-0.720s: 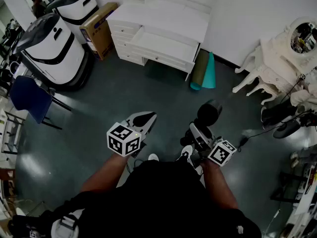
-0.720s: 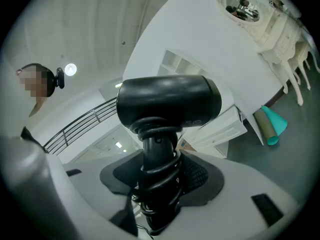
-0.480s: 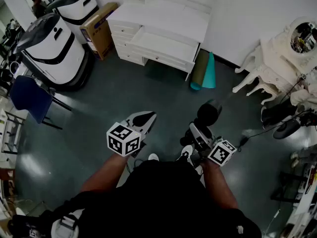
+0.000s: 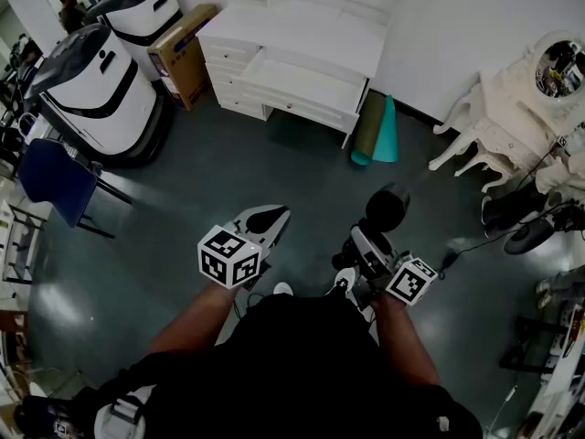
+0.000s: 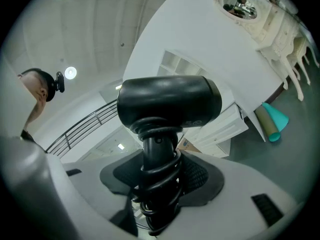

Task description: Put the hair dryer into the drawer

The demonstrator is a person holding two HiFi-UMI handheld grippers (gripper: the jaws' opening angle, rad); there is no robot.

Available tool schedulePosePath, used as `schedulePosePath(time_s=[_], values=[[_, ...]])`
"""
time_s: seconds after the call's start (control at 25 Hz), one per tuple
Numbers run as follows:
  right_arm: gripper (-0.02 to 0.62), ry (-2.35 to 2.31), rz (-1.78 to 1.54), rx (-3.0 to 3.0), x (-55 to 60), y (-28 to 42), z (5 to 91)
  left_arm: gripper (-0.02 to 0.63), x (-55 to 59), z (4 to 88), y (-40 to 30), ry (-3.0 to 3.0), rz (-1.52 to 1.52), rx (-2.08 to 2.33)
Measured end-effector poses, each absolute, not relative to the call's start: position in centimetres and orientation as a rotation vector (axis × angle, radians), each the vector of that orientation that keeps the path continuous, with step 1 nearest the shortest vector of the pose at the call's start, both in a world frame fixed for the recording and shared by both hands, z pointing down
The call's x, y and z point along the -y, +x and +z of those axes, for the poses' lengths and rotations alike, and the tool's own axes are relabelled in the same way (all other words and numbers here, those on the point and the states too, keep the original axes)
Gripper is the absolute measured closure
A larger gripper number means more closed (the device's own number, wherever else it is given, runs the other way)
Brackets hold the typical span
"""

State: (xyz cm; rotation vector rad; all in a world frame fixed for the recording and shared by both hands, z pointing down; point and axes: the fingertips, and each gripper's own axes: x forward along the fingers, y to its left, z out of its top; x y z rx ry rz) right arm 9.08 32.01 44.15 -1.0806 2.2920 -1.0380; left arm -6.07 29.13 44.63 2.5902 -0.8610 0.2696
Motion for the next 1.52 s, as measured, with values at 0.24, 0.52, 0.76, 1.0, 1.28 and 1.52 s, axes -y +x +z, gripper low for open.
schedulePosePath(time_s=[0.24,0.52,0.76,1.0,1.28,1.52], values=[[0.359,-1.051,-1.068,-2.267,-32.2,9.2,44.4,0.595,-29.4,45.0,-5.9,2.584,0.278,0.853],[0.359,-1.066,-1.072,-2.275,-32.0,9.0,44.8,0.595,-29.3,45.2,-6.0,2.58,0.278,0.848],[0.359,-1.089,-1.083,-2.269,-31.7,8.8,45.1,0.595,-29.0,45.7,-6.7,2.574,0.286,0.844],[0.359,-1.097,-1.083,-2.277,-31.2,7.9,45.0,0.595,-28.7,45.7,-7.7,2.57,0.276,0.842],[0.359,-1.094,-1.07,-2.301,-30.4,7.1,44.4,0.595,-28.3,45.8,-8.7,2.563,0.275,0.848],[0.358,-1.092,-1.094,-2.302,-29.3,6.3,44.6,0.595,-27.5,46.2,-9.9,2.543,0.276,0.86]])
